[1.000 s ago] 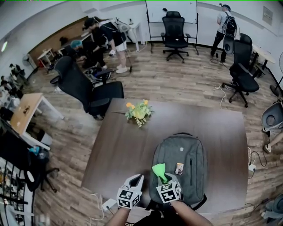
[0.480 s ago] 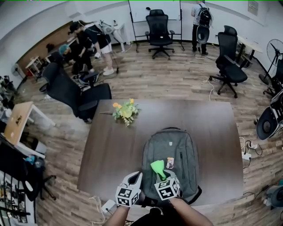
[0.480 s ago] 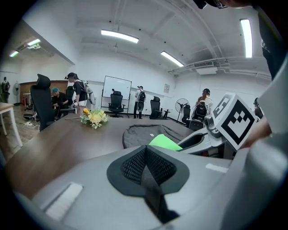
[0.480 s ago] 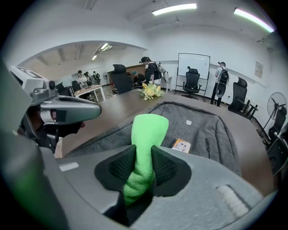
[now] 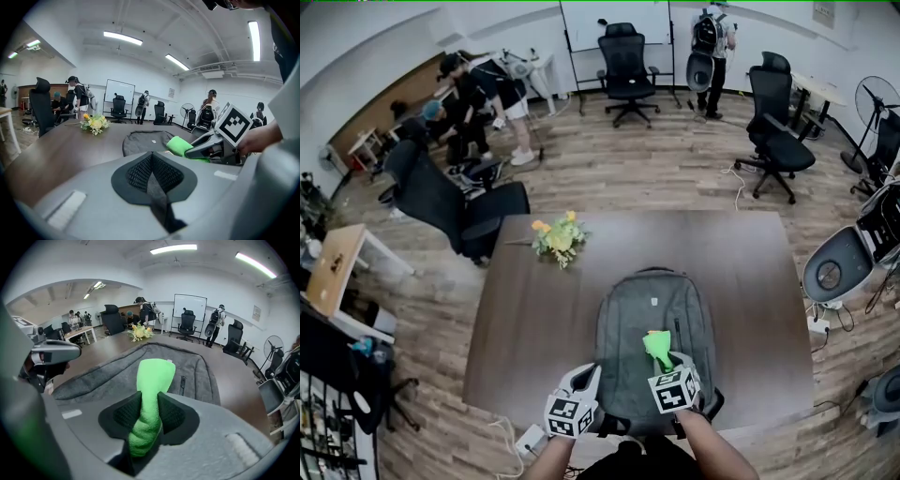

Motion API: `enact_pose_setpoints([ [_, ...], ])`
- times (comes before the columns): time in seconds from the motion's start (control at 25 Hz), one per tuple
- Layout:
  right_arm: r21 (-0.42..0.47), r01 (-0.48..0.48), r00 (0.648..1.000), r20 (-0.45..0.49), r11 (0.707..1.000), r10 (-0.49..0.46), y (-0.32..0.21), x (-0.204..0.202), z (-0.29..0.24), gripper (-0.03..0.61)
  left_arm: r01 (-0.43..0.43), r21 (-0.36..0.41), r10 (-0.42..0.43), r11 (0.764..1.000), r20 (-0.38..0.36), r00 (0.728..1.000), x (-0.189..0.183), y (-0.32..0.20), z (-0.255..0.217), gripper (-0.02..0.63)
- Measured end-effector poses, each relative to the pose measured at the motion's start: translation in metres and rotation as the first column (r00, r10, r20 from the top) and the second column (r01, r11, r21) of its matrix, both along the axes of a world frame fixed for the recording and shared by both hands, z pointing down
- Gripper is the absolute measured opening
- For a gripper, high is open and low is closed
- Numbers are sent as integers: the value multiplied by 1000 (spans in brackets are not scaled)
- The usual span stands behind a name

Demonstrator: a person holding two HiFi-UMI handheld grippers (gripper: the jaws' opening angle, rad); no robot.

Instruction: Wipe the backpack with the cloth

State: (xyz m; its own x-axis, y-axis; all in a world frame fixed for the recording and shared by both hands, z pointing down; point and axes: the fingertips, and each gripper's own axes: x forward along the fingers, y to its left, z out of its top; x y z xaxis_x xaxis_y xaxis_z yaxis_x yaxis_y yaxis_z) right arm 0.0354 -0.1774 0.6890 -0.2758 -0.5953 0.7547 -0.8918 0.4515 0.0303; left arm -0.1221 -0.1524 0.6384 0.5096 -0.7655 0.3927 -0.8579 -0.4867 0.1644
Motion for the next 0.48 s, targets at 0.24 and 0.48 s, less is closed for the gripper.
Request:
enact_pose_setpoints([
  [0.24,-9,-89,996,-9,996,89,4,38,-1,110,-7,0,7,1000,3,1000,0,3,0,20],
  [0.48,-7,-161,986,-38,987,160,6,73,-4,110,-17,-1,17,1000,1,1000,1,2,0,20],
])
